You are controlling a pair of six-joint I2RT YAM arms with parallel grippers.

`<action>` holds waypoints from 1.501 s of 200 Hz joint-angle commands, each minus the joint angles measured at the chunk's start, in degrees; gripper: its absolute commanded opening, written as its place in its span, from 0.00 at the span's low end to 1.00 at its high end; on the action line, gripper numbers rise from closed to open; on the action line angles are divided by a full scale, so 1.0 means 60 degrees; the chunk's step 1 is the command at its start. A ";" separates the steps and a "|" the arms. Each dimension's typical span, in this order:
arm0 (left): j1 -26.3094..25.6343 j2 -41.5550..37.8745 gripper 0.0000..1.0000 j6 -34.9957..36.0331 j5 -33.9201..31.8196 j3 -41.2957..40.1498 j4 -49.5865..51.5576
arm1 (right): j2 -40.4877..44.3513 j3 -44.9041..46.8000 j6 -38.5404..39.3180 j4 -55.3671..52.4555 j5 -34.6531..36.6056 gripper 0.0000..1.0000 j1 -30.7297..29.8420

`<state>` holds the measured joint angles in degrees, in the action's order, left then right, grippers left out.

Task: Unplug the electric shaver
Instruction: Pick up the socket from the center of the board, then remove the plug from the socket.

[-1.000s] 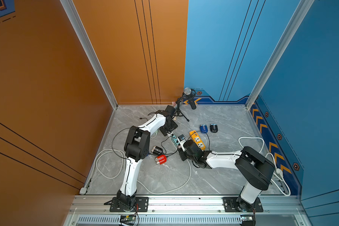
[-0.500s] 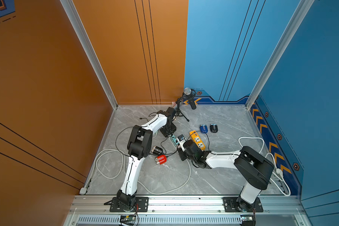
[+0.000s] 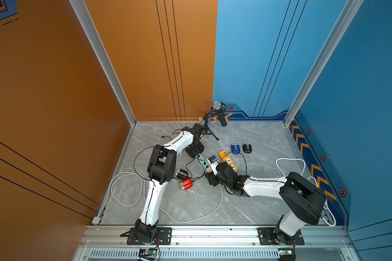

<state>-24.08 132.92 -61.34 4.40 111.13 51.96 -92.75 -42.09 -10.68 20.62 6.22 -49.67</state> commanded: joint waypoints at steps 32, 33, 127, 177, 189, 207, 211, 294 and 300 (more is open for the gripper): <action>-0.0250 0.0357 0.37 -0.0121 0.0613 0.0058 0.0084 | 0.1624 0.0905 0.0702 -0.0486 -0.0259 0.72 0.0441; -0.0250 0.0351 0.37 -0.0120 0.0613 0.0063 0.0077 | 0.1620 0.0898 0.0706 -0.0496 -0.0260 0.72 0.0448; -0.0382 0.0327 0.37 -0.0200 0.0572 -0.0007 0.0086 | 0.0135 0.0105 0.1018 -0.0159 -0.0654 0.66 0.0493; -0.0411 0.0373 0.37 -0.0212 0.0570 0.0014 0.0078 | -0.0422 -0.0159 0.1014 -0.0105 0.0407 0.58 0.0209; -0.0421 0.0407 0.37 -0.0219 0.0570 0.0023 0.0077 | -0.0555 -0.0312 0.0985 -0.0193 0.0745 0.53 0.0178; -0.0426 0.0445 0.37 -0.0210 0.0592 0.0020 0.0090 | -0.0611 -0.0382 0.1067 -0.0116 0.0881 0.44 0.0120; -0.0426 0.0448 0.37 -0.0216 0.0572 0.0009 0.0085 | -0.0596 -0.0384 0.1076 -0.0098 0.0858 0.42 0.0105; -0.0513 0.0423 0.31 -0.0330 0.0111 -0.0163 0.0078 | -0.0231 -0.0593 0.0325 -0.0083 0.0853 0.31 0.0049; -0.0525 0.0414 0.30 -0.0345 0.0018 -0.0182 0.0077 | -0.0200 -0.0612 0.0250 -0.0041 0.0767 0.31 0.0041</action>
<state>-25.85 132.99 -62.74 5.26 111.22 51.44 -95.79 -43.09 -5.58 18.98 10.39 -49.93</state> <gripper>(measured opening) 0.445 0.315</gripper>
